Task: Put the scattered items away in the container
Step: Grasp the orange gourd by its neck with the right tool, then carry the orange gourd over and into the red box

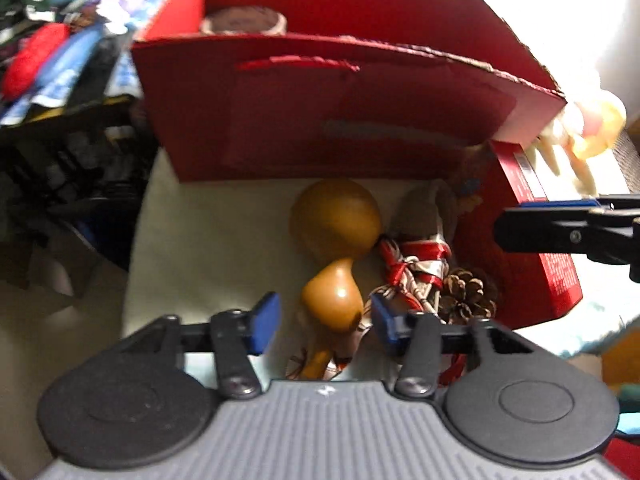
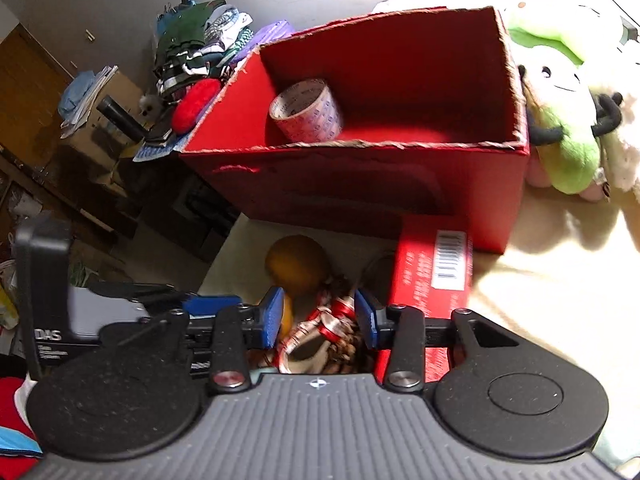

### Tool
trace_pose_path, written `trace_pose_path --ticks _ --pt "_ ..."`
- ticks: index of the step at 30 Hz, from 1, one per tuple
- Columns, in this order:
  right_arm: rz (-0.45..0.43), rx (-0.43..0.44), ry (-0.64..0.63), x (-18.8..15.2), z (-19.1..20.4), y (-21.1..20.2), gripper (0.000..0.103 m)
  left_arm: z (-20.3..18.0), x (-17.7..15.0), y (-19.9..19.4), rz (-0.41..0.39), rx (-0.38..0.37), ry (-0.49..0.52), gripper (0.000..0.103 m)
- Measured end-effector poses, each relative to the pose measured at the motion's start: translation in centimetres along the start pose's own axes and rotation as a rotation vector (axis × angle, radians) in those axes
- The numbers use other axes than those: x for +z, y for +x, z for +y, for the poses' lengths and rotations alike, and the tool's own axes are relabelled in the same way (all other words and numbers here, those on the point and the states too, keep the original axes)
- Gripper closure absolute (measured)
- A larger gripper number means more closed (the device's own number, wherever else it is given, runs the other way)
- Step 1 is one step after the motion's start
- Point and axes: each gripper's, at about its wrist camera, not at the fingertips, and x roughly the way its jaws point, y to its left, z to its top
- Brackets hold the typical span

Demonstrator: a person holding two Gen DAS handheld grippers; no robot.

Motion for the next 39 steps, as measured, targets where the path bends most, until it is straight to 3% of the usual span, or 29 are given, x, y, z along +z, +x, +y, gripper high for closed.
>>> trace_pose_path --ticks 8,11,15,19,21,23,29,34,39 --pt "0.005 0.006 -0.01 1.1 4.0 2.7 0.06 2.1 0.7 2.5 0.087 -0.116 0.096 0.062" --pt "0.059 -0.02 0.022 1.0 4.6 4.6 0.059 3.3 0.8 1.9 0.064 -0.107 0.14 0.063" --pt "0.141 0.012 0.162 0.7 4.0 7.9 0.059 4.5 0.4 1.6 0.056 -0.119 0.195 0.063" --pt "0.15 0.071 0.289 0.7 3.5 10.0 0.058 4.4 0.1 0.0 -0.002 -0.152 0.286 0.064" --pt "0.157 0.067 0.342 0.4 3.5 10.5 0.053 4.4 0.1 -0.9 -0.034 -0.148 0.33 0.064" --pt "0.15 0.072 0.363 0.4 3.7 10.3 0.058 4.7 0.2 -1.0 -0.033 -0.166 0.334 0.064" --pt "0.065 0.068 0.374 0.5 4.6 6.9 0.059 3.7 0.6 -3.9 -0.088 -0.244 0.402 0.065" --pt "-0.065 0.042 0.37 0.9 5.6 1.0 0.06 1.9 2.3 -8.2 -0.208 -0.345 0.509 0.065" --pt "-0.222 -0.001 0.305 2.5 6.5 -3.5 0.06 0.4 5.2 -11.2 -0.331 -0.412 0.552 0.065"
